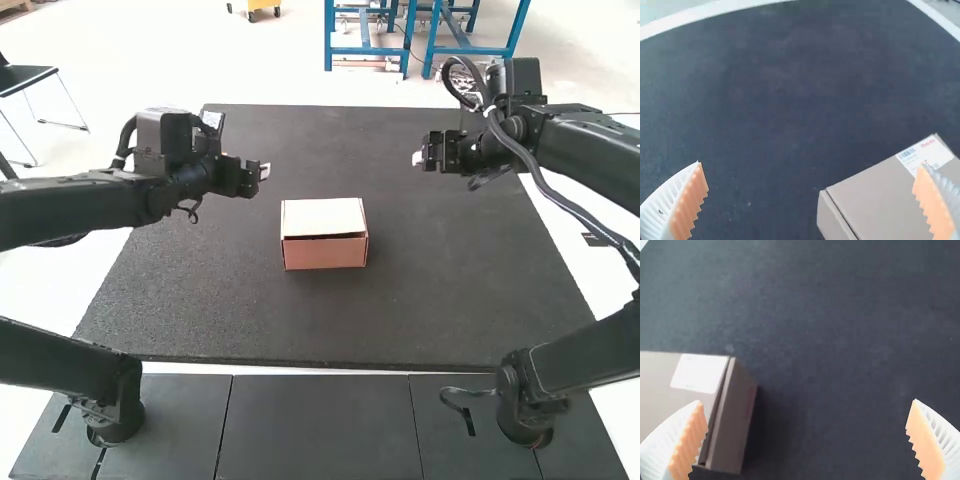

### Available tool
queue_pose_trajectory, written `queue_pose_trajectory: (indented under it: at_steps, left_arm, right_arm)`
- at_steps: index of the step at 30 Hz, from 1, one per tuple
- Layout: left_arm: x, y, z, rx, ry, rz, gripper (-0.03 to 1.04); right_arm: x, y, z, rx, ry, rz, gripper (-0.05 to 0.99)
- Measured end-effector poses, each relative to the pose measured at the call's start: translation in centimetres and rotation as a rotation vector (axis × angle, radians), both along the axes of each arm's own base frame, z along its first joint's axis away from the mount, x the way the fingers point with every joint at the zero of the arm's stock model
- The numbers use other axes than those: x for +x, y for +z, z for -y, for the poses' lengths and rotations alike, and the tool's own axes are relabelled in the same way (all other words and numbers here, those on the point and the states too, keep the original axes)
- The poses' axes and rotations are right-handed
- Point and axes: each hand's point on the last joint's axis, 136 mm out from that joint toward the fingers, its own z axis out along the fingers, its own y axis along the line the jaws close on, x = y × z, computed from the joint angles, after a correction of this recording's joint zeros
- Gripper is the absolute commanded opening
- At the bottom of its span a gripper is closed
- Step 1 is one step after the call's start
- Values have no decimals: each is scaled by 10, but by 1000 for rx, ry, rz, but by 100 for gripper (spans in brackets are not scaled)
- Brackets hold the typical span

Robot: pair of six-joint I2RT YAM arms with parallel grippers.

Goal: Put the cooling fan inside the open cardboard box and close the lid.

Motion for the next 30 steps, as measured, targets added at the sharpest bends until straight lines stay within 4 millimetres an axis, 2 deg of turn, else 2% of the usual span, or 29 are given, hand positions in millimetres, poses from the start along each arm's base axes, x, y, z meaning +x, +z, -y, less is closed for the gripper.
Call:
queue_pose_trajectory:
  at_steps: [3,5,9,14,18,25,30]
  left_arm:
    - [-10,20,-3,-29,0,104,97]
    - [-17,27,-6,-43,7,155,97]
    - [-26,22,-14,-49,29,187,97]
    - [-29,9,-34,-69,95,170,97]
    - [-31,1,-57,-105,170,161,97]
    - [-44,-4,-111,-132,326,201,97]
    - [-60,-7,-130,-138,384,232,97]
  right_arm:
    - [7,2,13,-10,-46,47,91]
    - [9,3,23,-20,-81,74,91]
    - [7,2,38,-30,-130,119,91]
    - [4,-2,51,-32,-174,218,91]
    - [-6,-8,53,-37,-181,278,91]
    - [-40,-25,41,-29,-144,334,91]
    - [-51,-43,45,-24,-157,325,91]
